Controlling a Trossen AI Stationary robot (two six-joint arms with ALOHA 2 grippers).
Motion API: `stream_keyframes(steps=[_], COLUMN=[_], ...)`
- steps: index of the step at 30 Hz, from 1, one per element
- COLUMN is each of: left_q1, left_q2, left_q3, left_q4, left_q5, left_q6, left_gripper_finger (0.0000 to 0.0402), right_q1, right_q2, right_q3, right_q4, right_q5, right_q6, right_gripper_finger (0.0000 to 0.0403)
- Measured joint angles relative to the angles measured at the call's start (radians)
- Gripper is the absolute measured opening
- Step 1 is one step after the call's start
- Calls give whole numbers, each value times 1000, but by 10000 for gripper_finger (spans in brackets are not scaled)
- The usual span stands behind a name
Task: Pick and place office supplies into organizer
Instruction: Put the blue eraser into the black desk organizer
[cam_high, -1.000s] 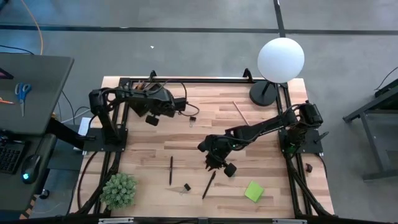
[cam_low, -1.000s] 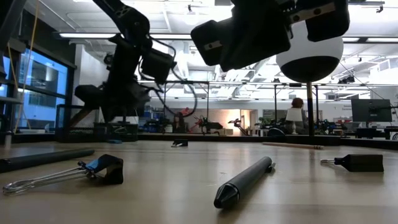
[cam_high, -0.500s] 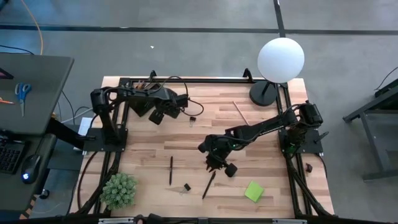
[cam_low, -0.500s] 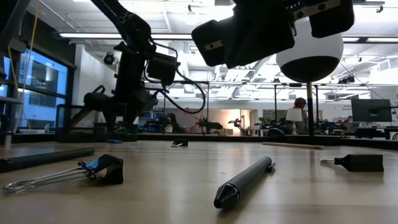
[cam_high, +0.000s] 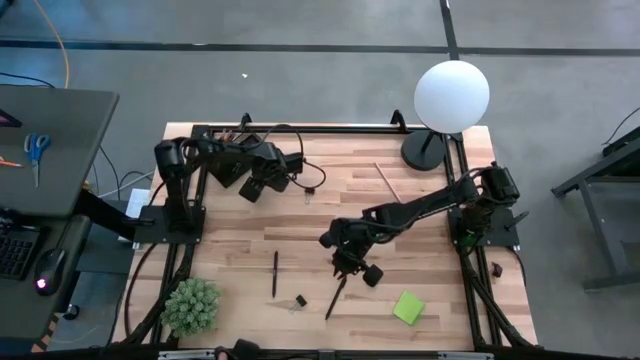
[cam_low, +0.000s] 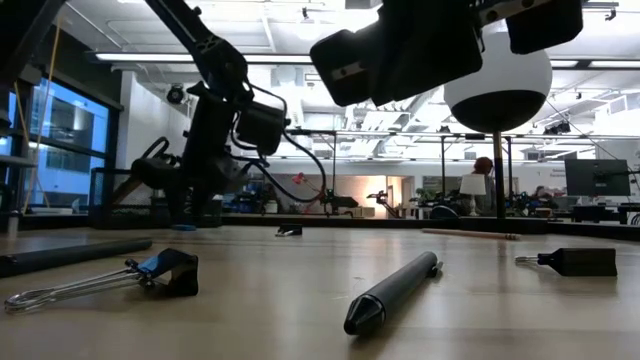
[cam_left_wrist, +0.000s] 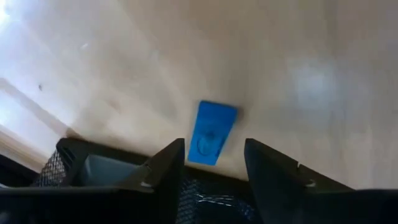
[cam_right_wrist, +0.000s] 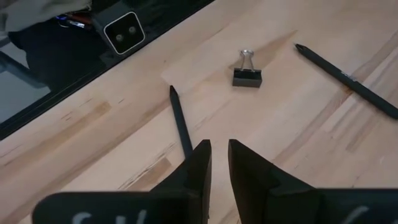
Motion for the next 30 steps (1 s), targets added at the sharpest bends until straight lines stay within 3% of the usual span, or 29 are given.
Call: stream_keyframes(steps=[14, 26, 30], left_q1=[19, 35, 35], left_q2=[0, -6, -4], left_q3=[-4, -79, -81], left_q4=[44, 96, 97], left_q5=[66, 5, 5], left_q6=[4, 27, 29], left_gripper_finger=[156, 160, 138], right_q1=[19, 19, 19], right_q2=[0, 0, 0], right_q3=[0, 0, 0], right_q4=[1, 1, 1], right_q5=[0, 0, 0], right_q6=[1, 1, 0], right_gripper_finger=[48, 46, 47])
